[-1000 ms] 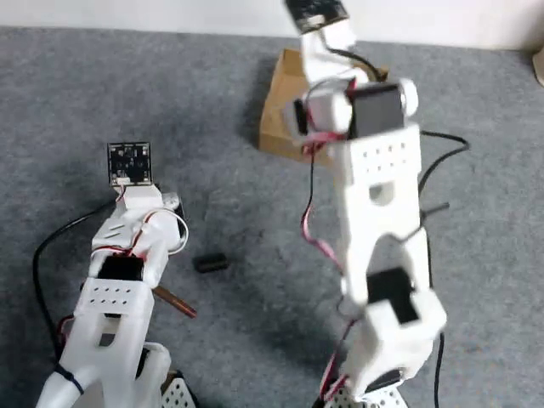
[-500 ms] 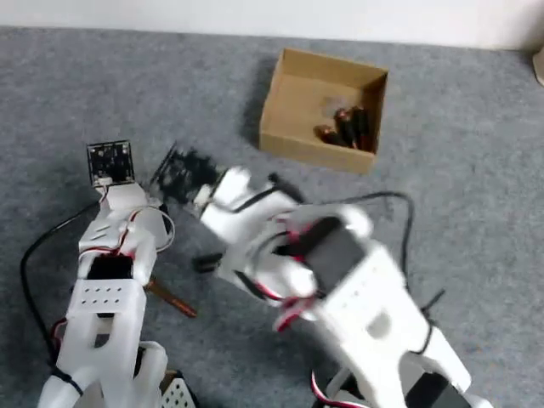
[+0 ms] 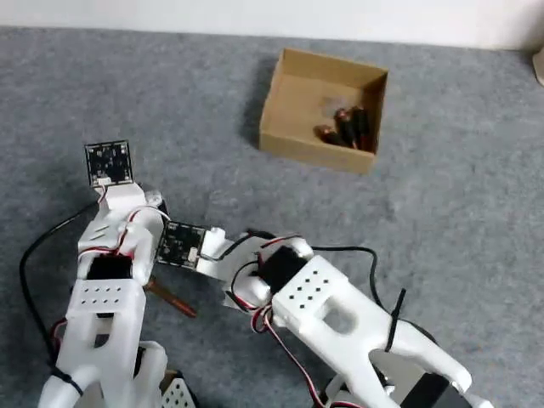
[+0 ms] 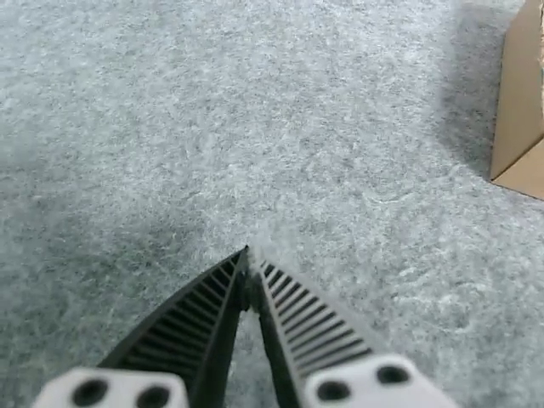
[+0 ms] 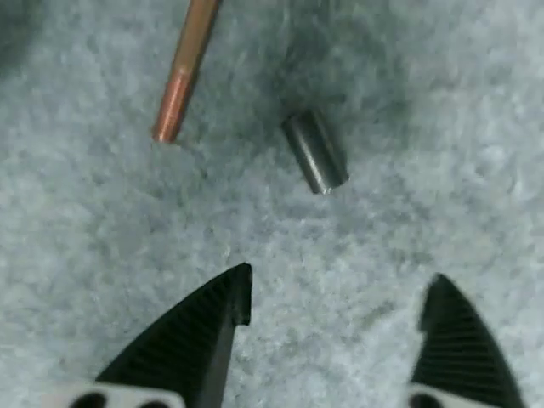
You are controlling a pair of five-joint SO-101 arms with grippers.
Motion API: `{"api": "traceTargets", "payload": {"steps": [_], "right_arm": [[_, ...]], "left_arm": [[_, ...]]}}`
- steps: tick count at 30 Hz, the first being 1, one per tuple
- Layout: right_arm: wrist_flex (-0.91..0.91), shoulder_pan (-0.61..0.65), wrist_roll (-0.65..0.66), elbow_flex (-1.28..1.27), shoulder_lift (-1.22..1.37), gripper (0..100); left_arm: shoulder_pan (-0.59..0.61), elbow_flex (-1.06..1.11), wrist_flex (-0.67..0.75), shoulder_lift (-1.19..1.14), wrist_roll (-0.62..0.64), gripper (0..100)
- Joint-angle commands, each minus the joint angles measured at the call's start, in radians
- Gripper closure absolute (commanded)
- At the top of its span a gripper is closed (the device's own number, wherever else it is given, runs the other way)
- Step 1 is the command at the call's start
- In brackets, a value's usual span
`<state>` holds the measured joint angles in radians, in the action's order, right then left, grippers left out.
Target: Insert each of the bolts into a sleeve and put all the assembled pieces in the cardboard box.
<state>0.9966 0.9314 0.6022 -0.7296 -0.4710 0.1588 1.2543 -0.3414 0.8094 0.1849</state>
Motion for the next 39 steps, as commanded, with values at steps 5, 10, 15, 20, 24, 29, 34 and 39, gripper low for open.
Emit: {"api": "traceTargets", "payload": {"steps": [5, 10, 15, 20, 24, 29, 34, 39], "right_arm": [[-0.108, 0.005, 0.018, 0.008, 0.12, 75.7], [-0.199, 0.008, 0.02, 0.022, 0.248, 75.6], [-0.186, 0.004, 0.021, 0.13, 0.325, 75.6], [-0.157, 0.01, 0.061, 0.254, 0.42, 70.6], [-0.13, 0.01, 0.077, 0.348, 0.515, 65.1], [-0.133, 0.041, 0.098, 0.387, 0.653, 65.2], [-0.159, 0.044, 0.103, 0.389, 0.745, 65.2], [-0.159, 0.045, 0.101, 0.389, 0.792, 65.2]], "left_arm": [[0.073, -0.074, 0.017, 0.005, 0.008, 99], [0.096, -0.077, 0.017, 0.005, 0.008, 99], [0.183, -0.133, -0.041, 0.005, 0.058, 99], [0.262, -0.186, -0.107, 0.004, 0.083, 99], [0.321, -0.214, -0.13, 0.005, 0.086, 99], [0.326, -0.217, -0.132, 0.005, 0.114, 99], [0.326, -0.217, -0.13, 0.005, 0.114, 99], [0.326, -0.217, -0.13, 0.005, 0.114, 99]]}}
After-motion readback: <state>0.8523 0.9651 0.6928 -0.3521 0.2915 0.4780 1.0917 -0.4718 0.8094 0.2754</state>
